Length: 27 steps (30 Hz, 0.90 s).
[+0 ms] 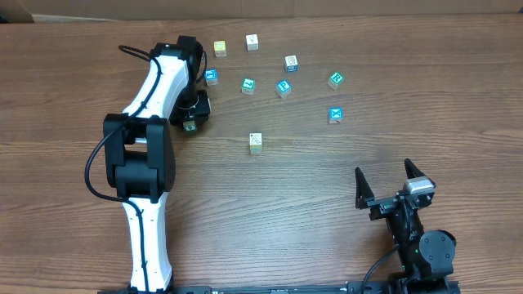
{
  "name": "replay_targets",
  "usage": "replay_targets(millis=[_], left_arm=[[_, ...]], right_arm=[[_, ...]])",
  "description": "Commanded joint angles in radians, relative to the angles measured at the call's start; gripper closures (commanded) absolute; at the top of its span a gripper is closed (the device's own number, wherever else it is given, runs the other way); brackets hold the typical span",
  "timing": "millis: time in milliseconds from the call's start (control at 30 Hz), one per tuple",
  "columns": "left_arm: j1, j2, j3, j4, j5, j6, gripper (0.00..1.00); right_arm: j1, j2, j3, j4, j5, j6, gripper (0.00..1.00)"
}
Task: Form a tower
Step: 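Close the left gripper on the yellow-bordered 8 block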
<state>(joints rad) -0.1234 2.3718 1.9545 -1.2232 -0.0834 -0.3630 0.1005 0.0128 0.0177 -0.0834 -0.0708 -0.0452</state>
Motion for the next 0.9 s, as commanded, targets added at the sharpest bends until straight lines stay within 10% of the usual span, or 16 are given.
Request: replay_targets(millis=[0, 200, 867], left_arm=[[0.005, 0.002, 0.002, 0.009, -0.010, -0.004, 0.51], [0.005, 0.002, 0.002, 0.012, -0.017, -0.002, 0.39], [0.014, -0.033, 0.051, -0.047, -0.018, 0.026, 0.44]], right_arm=[[0.007, -0.009, -0.010, 0.003, 0.006, -0.001, 0.00], [0.007, -0.009, -0.010, 0.003, 0.006, -0.001, 0.00], [0.007, -0.009, -0.010, 0.003, 0.006, -0.001, 0.00]])
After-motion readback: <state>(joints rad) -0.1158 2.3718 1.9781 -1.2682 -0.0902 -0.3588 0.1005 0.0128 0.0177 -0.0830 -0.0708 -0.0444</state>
